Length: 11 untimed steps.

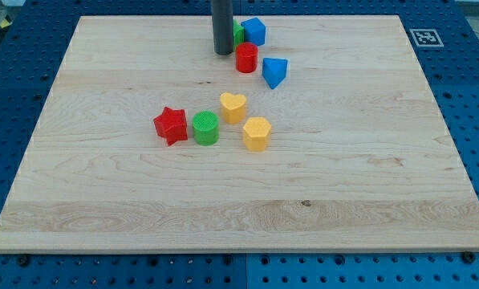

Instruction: Move the arm to the left of the green star

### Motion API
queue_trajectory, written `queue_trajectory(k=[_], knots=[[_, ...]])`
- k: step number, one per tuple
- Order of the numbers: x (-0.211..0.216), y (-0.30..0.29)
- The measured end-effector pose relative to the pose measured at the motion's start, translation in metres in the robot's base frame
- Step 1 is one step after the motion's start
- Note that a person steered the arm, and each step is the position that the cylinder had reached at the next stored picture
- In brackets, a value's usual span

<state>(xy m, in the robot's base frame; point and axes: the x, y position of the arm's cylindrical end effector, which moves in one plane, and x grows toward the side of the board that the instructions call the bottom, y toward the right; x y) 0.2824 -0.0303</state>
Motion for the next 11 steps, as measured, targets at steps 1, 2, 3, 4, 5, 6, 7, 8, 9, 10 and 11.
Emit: queue_trajectory(k=[1, 2, 3, 4, 5, 6, 7, 8, 9, 10, 11], knots=[[0.000, 0.014], [-0.001, 0.018], [0.000, 0.016], [0.006, 0.000], [0.011, -0.031], [0.003, -0.063], [-0.017, -0.065], [-0.027, -0.065], [-0.029, -0.064], [-0.036, -0.053], [-0.038, -0.030]])
